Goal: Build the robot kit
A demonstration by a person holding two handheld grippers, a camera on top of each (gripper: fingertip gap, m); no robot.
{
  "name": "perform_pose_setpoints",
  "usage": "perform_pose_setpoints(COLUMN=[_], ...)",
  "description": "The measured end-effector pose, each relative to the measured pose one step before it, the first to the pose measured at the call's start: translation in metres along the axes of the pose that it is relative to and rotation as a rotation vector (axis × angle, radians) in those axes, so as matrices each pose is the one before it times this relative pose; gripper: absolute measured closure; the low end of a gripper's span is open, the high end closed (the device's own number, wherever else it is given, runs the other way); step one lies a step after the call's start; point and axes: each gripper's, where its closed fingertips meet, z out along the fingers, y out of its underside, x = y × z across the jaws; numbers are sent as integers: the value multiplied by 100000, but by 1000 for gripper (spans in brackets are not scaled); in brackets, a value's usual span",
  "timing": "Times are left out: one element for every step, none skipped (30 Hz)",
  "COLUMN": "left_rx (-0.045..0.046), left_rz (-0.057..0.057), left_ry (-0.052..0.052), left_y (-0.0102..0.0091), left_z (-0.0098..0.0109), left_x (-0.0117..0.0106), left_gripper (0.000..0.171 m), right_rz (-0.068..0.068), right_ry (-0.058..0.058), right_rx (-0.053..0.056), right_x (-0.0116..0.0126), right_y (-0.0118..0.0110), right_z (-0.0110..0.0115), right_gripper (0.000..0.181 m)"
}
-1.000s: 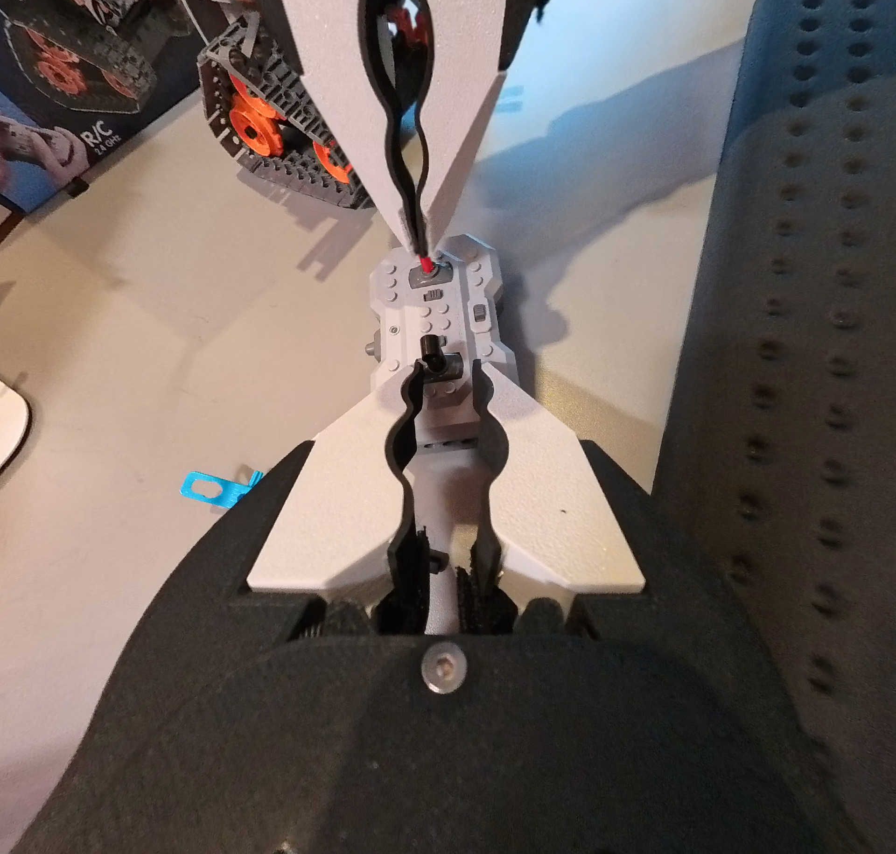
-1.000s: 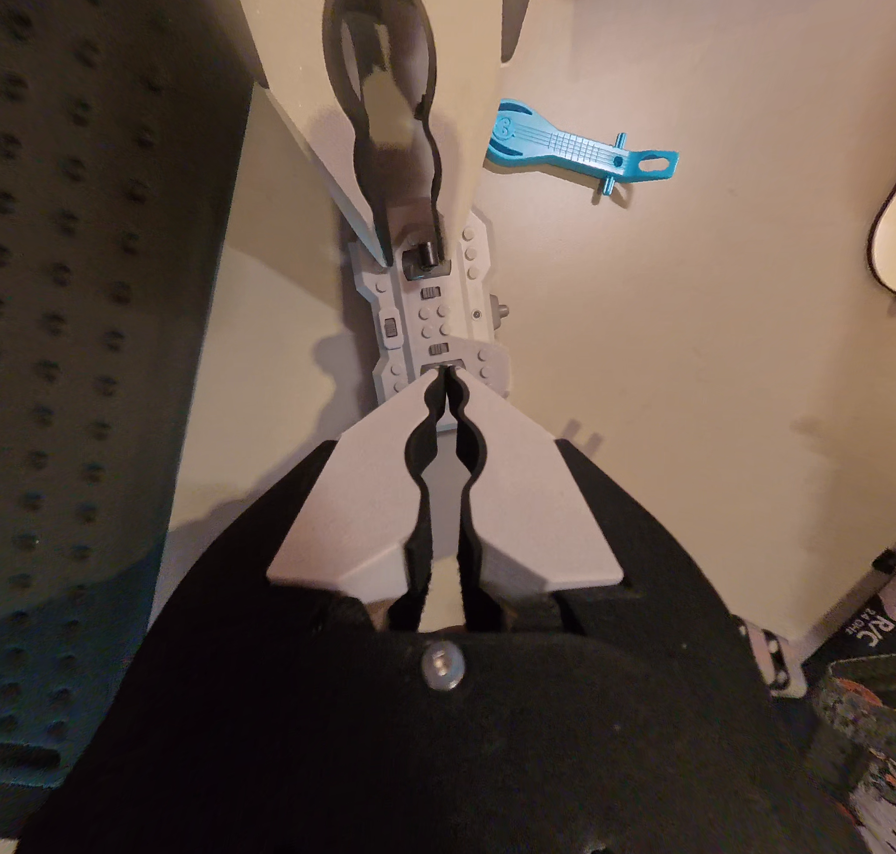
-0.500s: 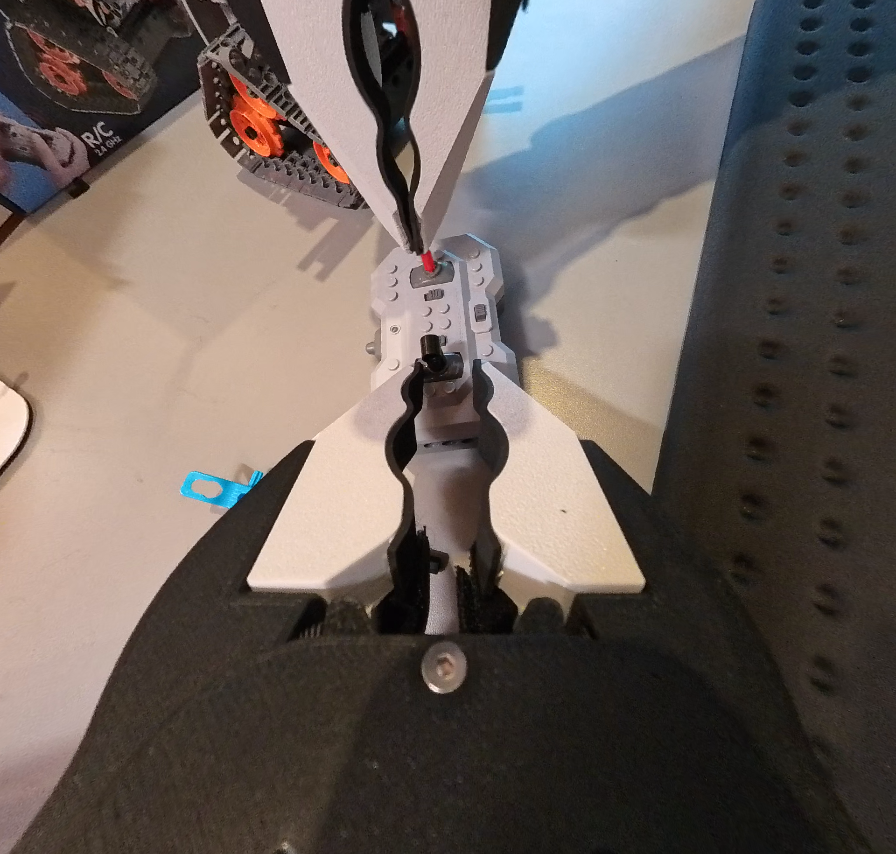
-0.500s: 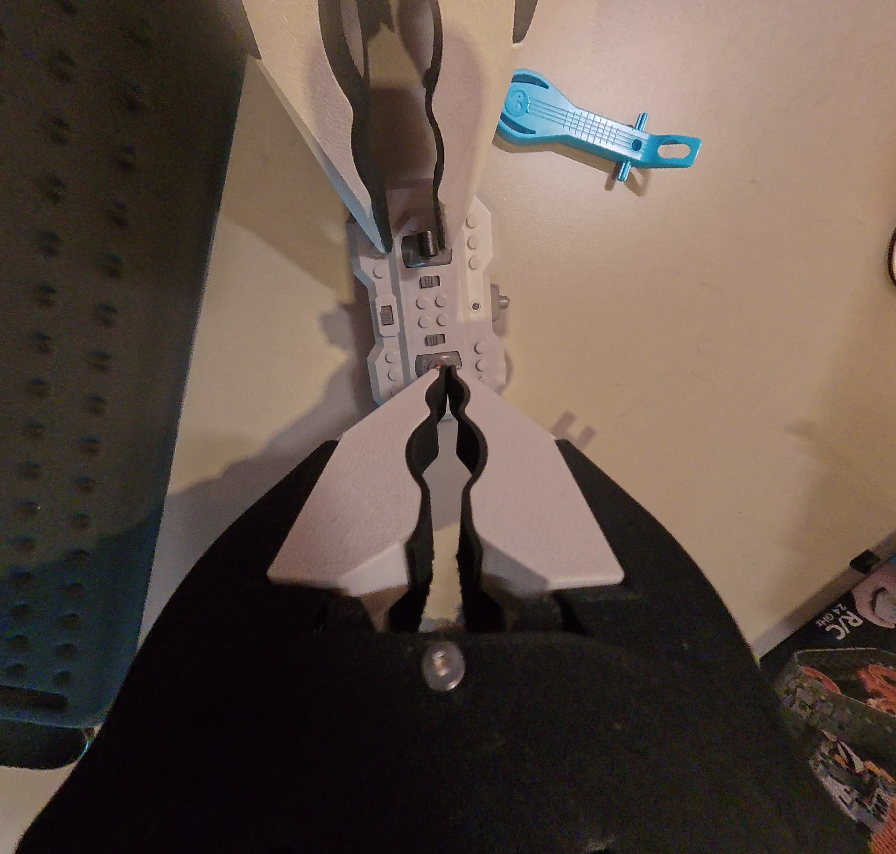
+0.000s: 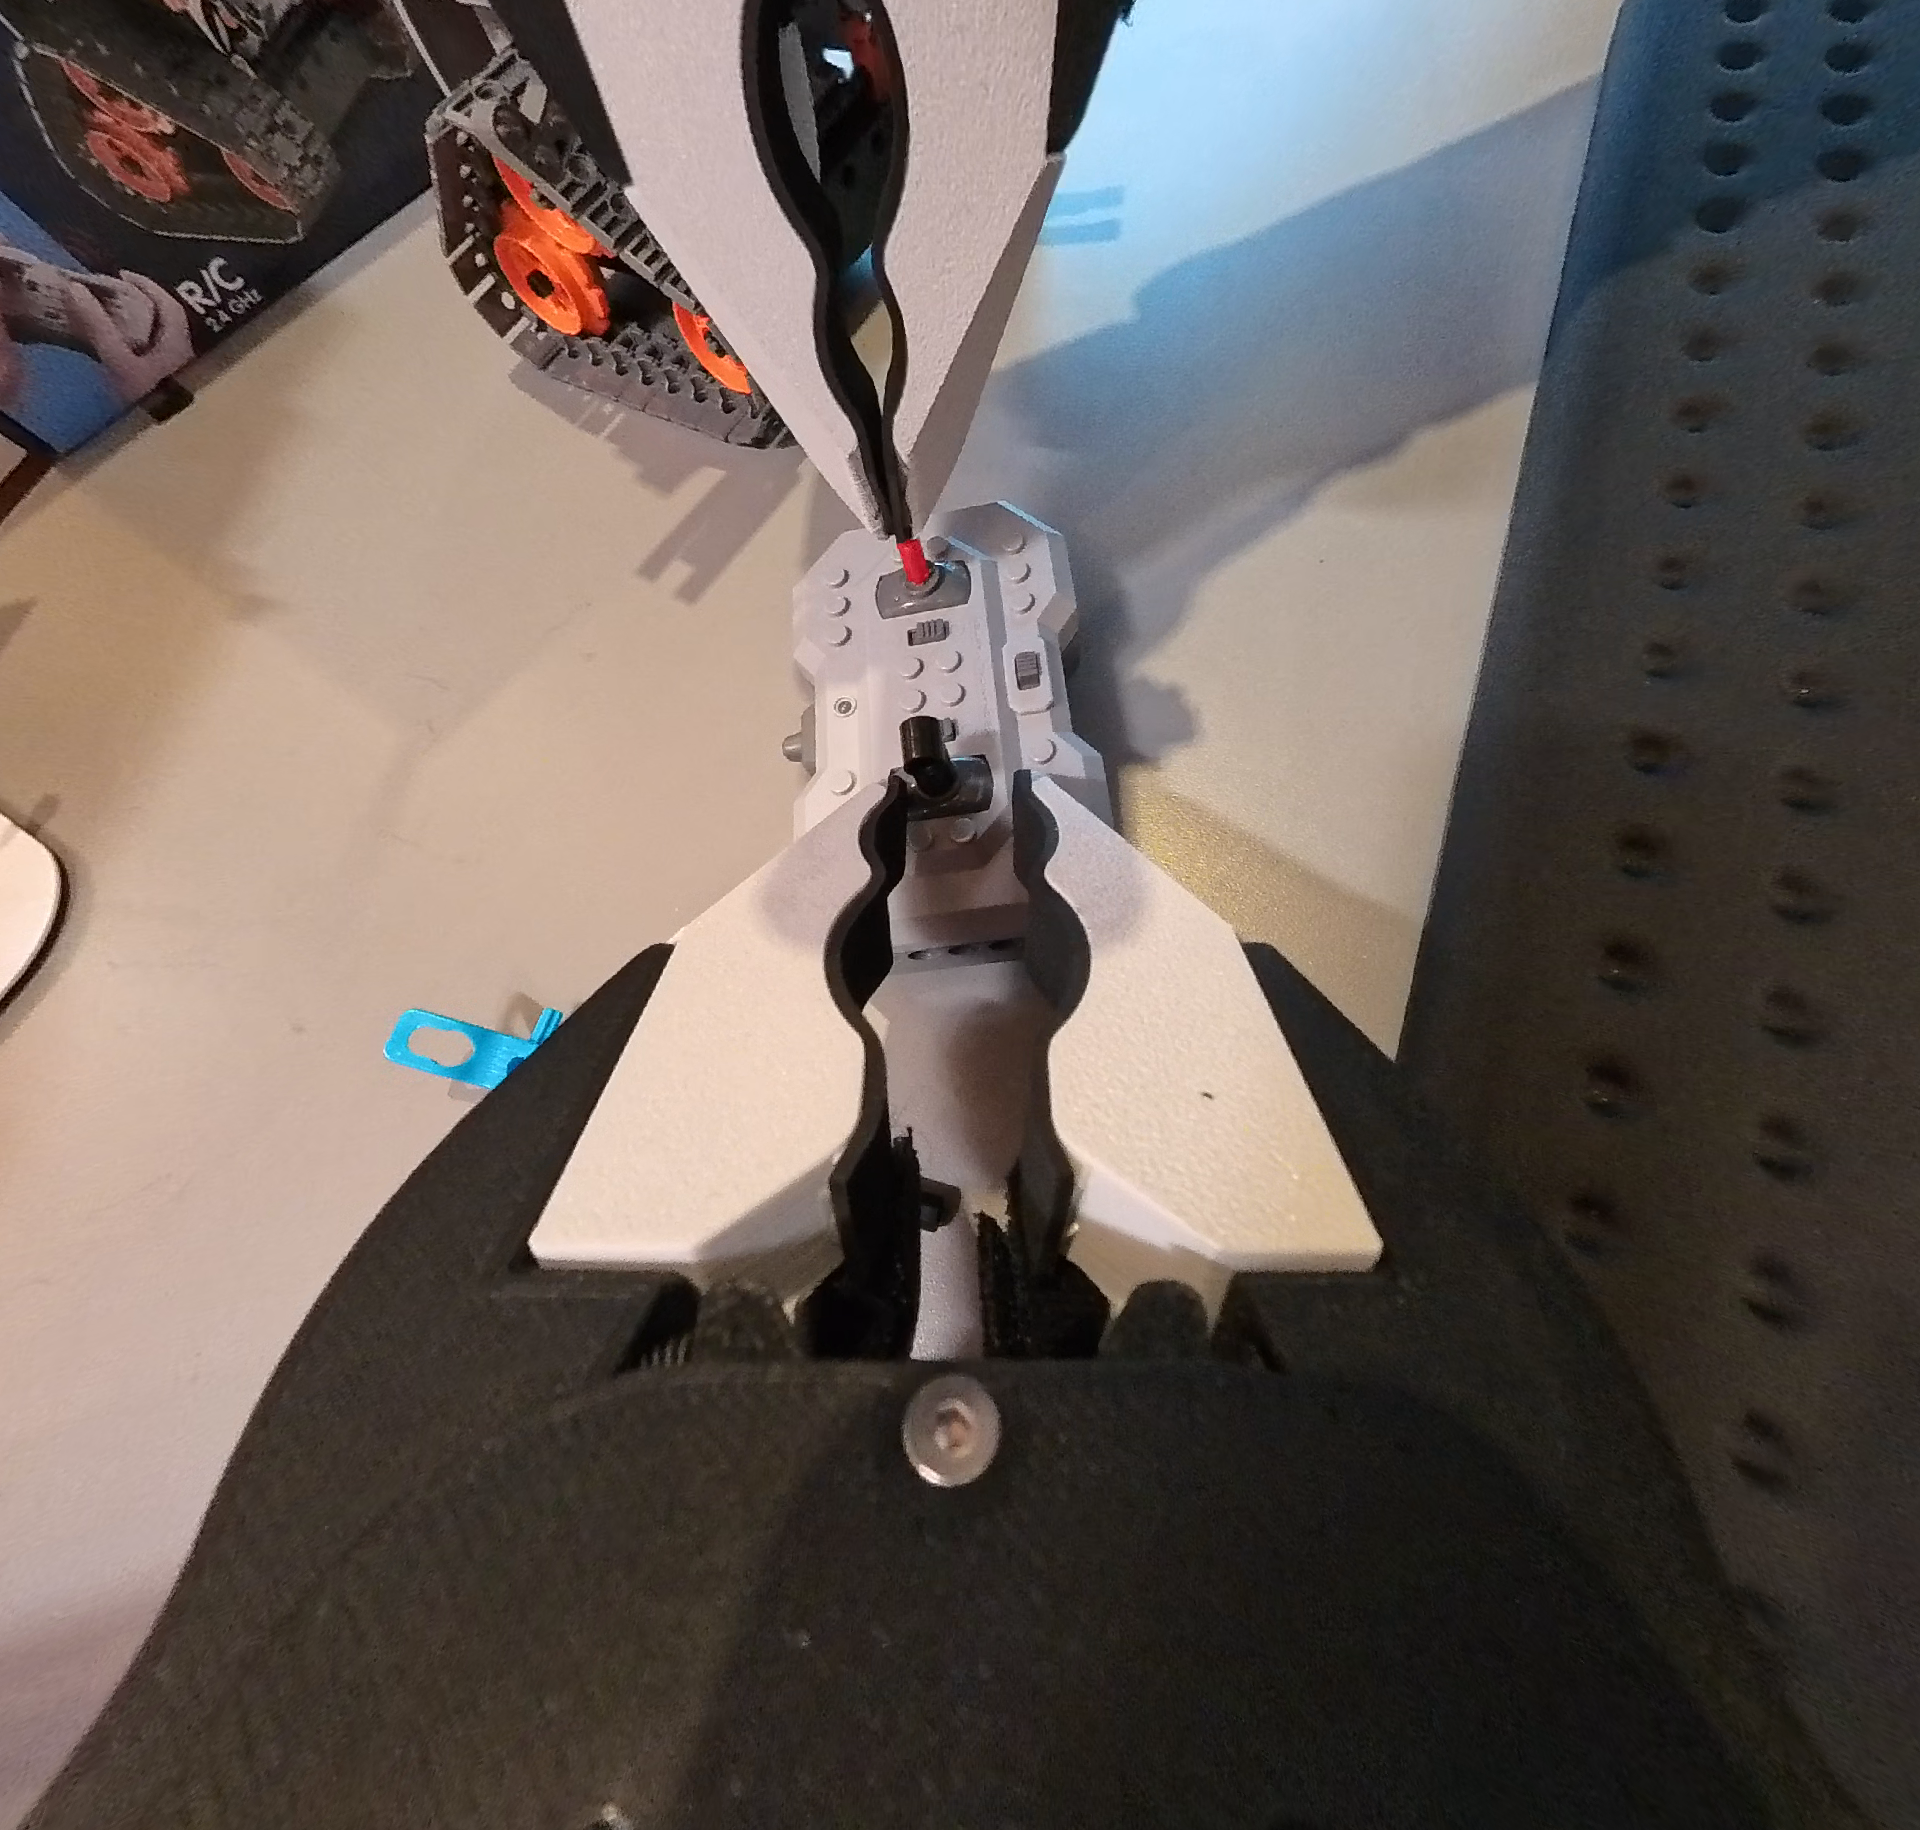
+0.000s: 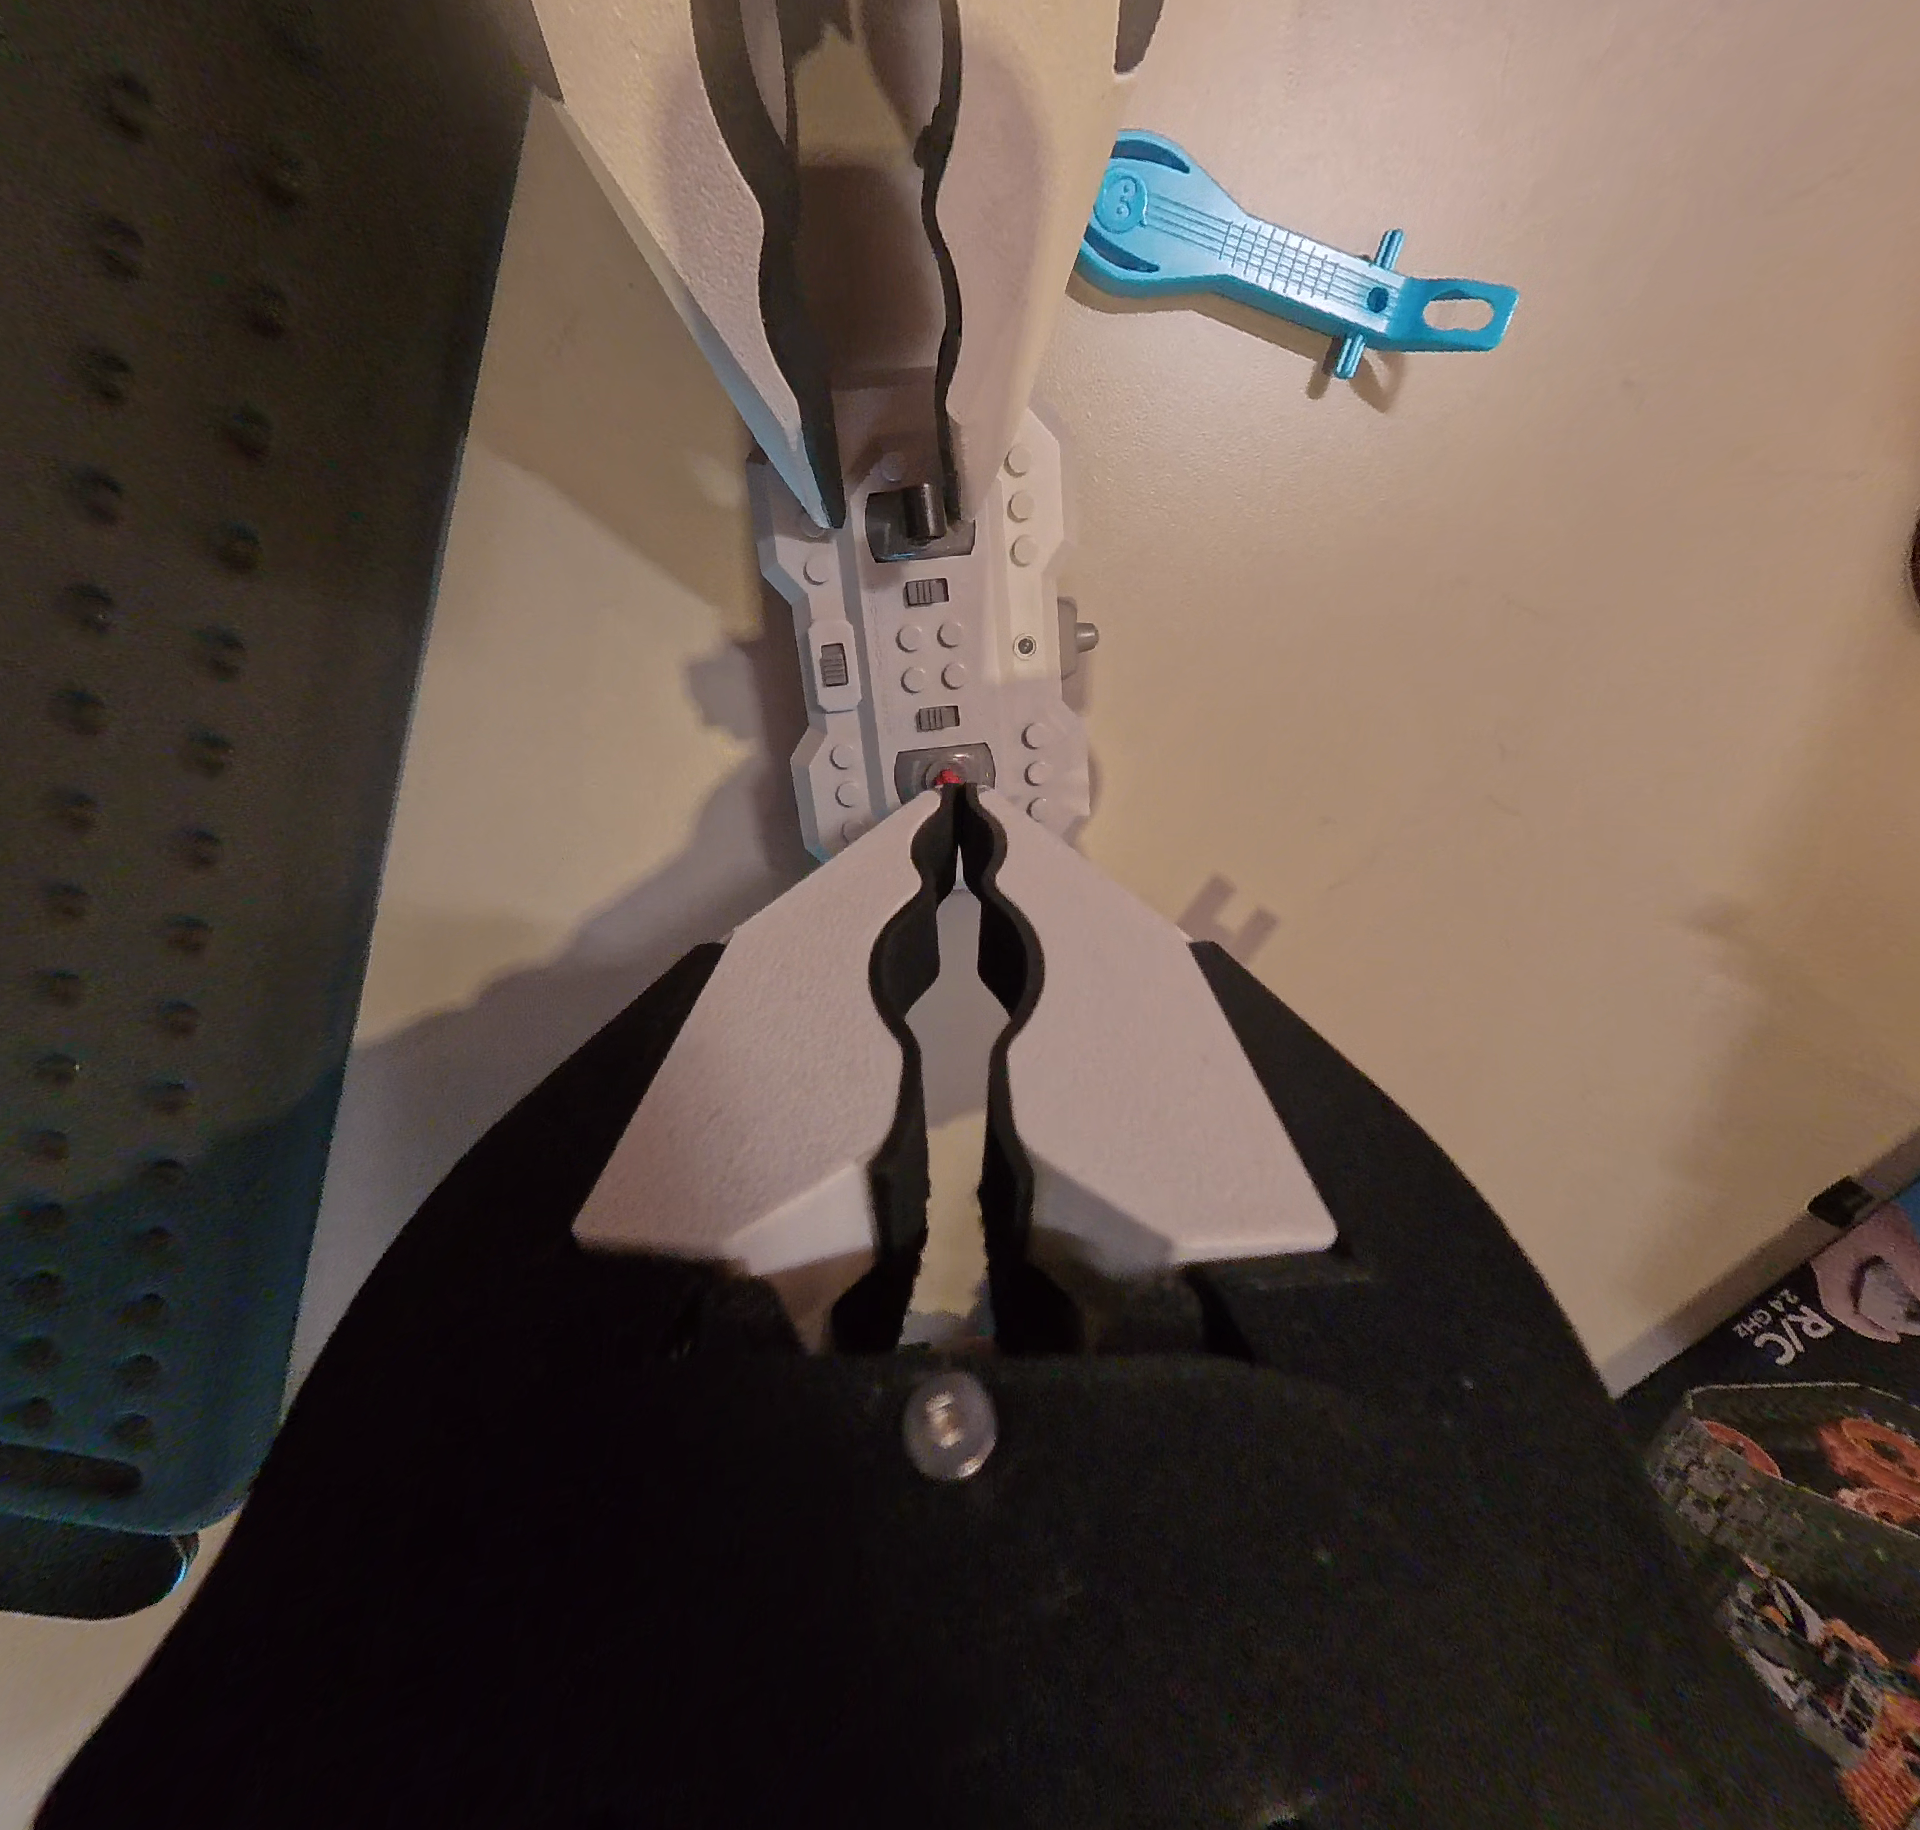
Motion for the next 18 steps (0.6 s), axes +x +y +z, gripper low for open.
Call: perform_pose_setpoints(left_rx=[-10, 10, 15, -2, 5, 40, 22, -11, -47, -53, -22, -6, -37, -59, -35, -17, 3, -1], left_rz=[-19, 89, -22, -11, 10, -45, -7, -3, 33, 61, 61, -2, -15, 45, 71, 81, -77, -41], left_ry=[40, -2, -7, -6, -1, 10, -1, 7, 7, -15, -32, -20, -5, -8, -41, -67, 3, 16], left_y=[-9, 1, 6, -8, 9, -2, -1, 2, -9, 2, -1, 3, 3, -11, -4, 12, -2, 0], left_z=[-1, -4, 7, -6, 1, 2, -4, -1, 3, 3, 0, -6, 3, 3, 5, -1, 5, 0], left_x=[-3, 2, 2, -2, 9, -9, 9, 1, -6, -1, 5, 6, -8, 5, 8, -5, -3, 5], left_gripper=[153, 153, 153, 153, 153, 153, 153, 153, 153, 153, 153, 153, 153, 153, 153, 153, 153, 153], right_rz=[-491, 276, -152, 14, 54, 18, -343, -183, -140, -281, -339, -375, -463, -419, -459, -350, -65, -225], right_ry=[149, -317, -16, -522, -291, -123, 265, 14, -152, 20, -41, 35, 139, 99, -5, -120, -268, -127], right_rx=[-116, -137, -1174, 685, 176, 91, -212, -359, -346, -527, -500, -650, -816, -900, -894, -795, -749, -723], right_x=[16, -16, 29, -56, -35, -16, 16, -21, -35, 0, -24, -14, 3, -8, -16, -11, -11, -6], right_y=[-35, 0, 185, -95, -38, -34, -10, -1, -3, 20, -9, 1, 12, 10, -13, 1, 24, -13], right_z=[-8, -10, 48, -24, 27, 12, -8, 6, 19, -4, 2, 4, 4, 0, 5, -3, 7, 2], right_gripper=[181, 181, 181, 181, 181, 181, 181, 181, 181, 181, 181, 181, 181, 181, 181, 181, 181, 181])
